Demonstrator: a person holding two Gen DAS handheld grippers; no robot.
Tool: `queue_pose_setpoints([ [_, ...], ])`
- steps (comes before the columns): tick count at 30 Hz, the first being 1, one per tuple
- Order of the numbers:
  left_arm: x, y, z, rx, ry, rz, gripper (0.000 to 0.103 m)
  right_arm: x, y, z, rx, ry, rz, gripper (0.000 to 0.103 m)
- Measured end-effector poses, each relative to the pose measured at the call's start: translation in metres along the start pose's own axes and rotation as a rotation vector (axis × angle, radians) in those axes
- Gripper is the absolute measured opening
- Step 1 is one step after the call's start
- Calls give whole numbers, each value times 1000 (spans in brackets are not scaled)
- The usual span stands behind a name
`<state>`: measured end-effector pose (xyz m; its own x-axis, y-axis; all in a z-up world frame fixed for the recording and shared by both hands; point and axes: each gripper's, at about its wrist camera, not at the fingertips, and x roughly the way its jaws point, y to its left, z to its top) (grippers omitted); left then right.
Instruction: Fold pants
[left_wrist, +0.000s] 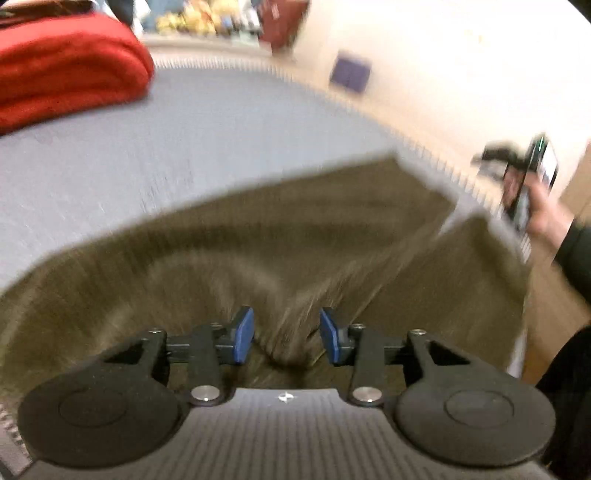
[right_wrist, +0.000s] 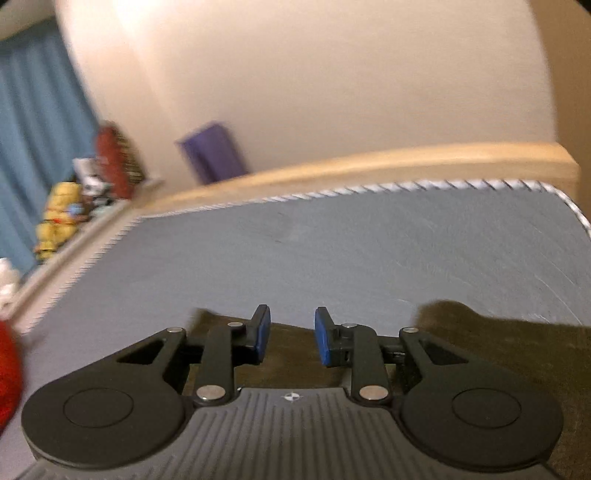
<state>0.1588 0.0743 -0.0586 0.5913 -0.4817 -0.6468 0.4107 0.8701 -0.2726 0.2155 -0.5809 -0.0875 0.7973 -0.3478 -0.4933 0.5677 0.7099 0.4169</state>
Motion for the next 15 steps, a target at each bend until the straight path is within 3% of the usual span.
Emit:
queue_pose_setpoints([
  [3,-49,11,6,-87,-81,78,46,-36,34,7,-56,-24,136,31],
  [8,-109,46,-10,-296,-130,234,39,-126,99,-9,-244,-33,423,34],
  [11,-130,61,-26,-356,-134,309,28,-182,128,-47,-417,1,603,34],
  [15,-152,85,-60,-420,-156,358,22,-246,148,-120,-638,67,819,34],
])
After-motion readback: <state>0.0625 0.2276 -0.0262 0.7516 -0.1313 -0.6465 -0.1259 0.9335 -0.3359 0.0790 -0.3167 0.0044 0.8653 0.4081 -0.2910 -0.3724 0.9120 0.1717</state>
